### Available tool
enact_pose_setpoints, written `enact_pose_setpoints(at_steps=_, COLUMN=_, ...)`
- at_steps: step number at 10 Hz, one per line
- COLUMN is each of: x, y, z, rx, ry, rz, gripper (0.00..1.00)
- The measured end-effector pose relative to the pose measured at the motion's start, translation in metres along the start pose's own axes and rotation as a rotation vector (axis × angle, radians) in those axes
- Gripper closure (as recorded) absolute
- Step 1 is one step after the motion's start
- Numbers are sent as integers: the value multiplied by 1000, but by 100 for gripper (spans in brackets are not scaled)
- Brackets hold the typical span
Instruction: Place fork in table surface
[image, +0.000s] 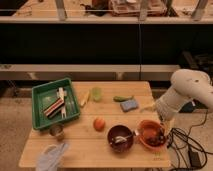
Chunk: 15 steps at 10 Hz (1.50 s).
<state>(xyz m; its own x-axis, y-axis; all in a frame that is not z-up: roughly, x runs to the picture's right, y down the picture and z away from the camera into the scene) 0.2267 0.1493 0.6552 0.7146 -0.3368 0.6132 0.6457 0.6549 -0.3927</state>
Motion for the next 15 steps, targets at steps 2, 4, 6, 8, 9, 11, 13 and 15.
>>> enact_pose_setpoints(at_steps=2, x=1, y=4, z=0, rx=-4, ry=-1, rz=6, gripper=20)
enact_pose_setpoints(at_steps=4, x=0, y=1, z=1, rx=-11, ry=-4, rz=15, gripper=20)
enact_pose_setpoints(at_steps=6, x=-6, y=-10, z=19, rx=-41, ry=-18, rz=146, gripper=20)
enact_pose_setpoints(at_steps=8, x=-12, y=-17, z=47, rx=-64, ry=-3, rz=266, gripper=20)
enact_pose_setpoints(at_steps=9, x=-12, y=-13, z=57, rx=-68, ry=-1, rz=299, gripper=20)
enact_pose_setpoints(at_steps=11, x=-9, y=-8, z=71, rx=-28, ry=-7, rz=332, gripper=20)
enact_pose_setpoints(at_steps=13, x=-7, y=-7, z=82, rx=-10, ry=-19, rz=345, gripper=20)
enact_pose_setpoints(at_steps=15, x=-10, y=-13, z=90, rx=-18, ry=-28, rz=345, gripper=20)
